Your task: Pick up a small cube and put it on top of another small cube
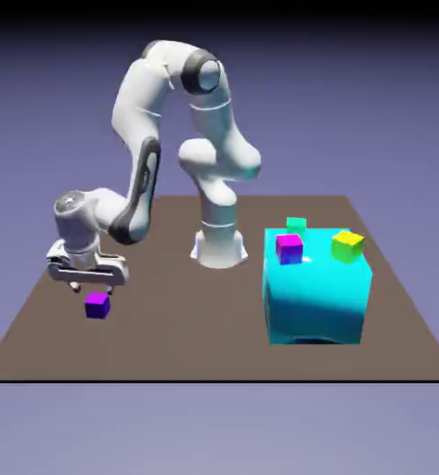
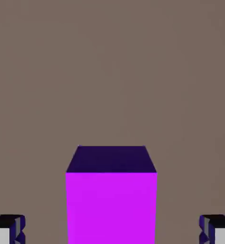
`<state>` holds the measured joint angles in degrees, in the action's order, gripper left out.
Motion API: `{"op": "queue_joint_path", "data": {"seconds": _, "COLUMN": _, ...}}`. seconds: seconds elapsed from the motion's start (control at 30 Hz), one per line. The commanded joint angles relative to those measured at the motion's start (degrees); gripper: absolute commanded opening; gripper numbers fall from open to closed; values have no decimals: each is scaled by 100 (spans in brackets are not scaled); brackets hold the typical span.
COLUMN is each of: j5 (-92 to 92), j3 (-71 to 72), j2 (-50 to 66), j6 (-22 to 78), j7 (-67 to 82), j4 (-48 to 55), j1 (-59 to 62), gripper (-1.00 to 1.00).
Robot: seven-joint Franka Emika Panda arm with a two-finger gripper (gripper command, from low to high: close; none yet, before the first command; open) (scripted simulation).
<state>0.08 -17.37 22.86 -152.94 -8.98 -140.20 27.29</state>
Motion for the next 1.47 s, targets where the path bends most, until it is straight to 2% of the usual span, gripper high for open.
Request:
{"op": "queue_joint_path", "data": {"seconds": 0.0, "j5": 76, "j3": 75, "j2": 207, "j6": -197, "j7": 49, "j4": 8, "j1": 71, "gripper": 0}}
{"op": "queue_joint_path", "data": {"seconds": 0.03, "j5": 80, "j3": 78, "j2": 218, "j6": -206, "j7": 52, "j4": 8, "j1": 74, "gripper": 0}}
{"op": "queue_joint_path", "data": {"seconds": 0.07, "j5": 80, "j3": 78, "j2": 218, "j6": -206, "j7": 52, "j4": 8, "j1": 74, "gripper": -100}}
{"op": "queue_joint_path", "data": {"seconds": 0.27, "j5": -300, "j3": -295, "j2": -819, "j6": 777, "j7": -194, "j4": -31, "j1": -281, "gripper": -100}}
{"op": "queue_joint_path", "data": {"seconds": 0.33, "j5": -304, "j3": -299, "j2": -830, "j6": 787, "j7": -197, "j4": -32, "j1": -284, "gripper": -100}}
{"op": "queue_joint_path", "data": {"seconds": 1.1, "j5": -400, "j3": 3415, "j2": -2971, "j6": 4829, "j7": -454, "j4": 1946, "j1": -5060, "gripper": -100}}
{"op": "queue_joint_path", "data": {"seconds": 1.17, "j5": -403, "j3": 3507, "j2": -3024, "j6": 4929, "j7": -461, "j4": 1995, "j1": -5178, "gripper": -100}}
{"op": "queue_joint_path", "data": {"seconds": 1.33, "j5": -502, "j3": 3495, "j2": -2813, "j6": 3908, "j7": -552, "j4": 1172, "j1": -5158, "gripper": -100}}
{"op": "queue_joint_path", "data": {"seconds": 1.37, "j5": -502, "j3": 3495, "j2": -2813, "j6": 3908, "j7": -552, "j4": 1172, "j1": -5158, "gripper": 100}}
{"op": "queue_joint_path", "data": {"seconds": 1.43, "j5": -478, "j3": 3498, "j2": -2864, "j6": 4157, "j7": -530, "j4": 1373, "j1": -5163, "gripper": 100}}
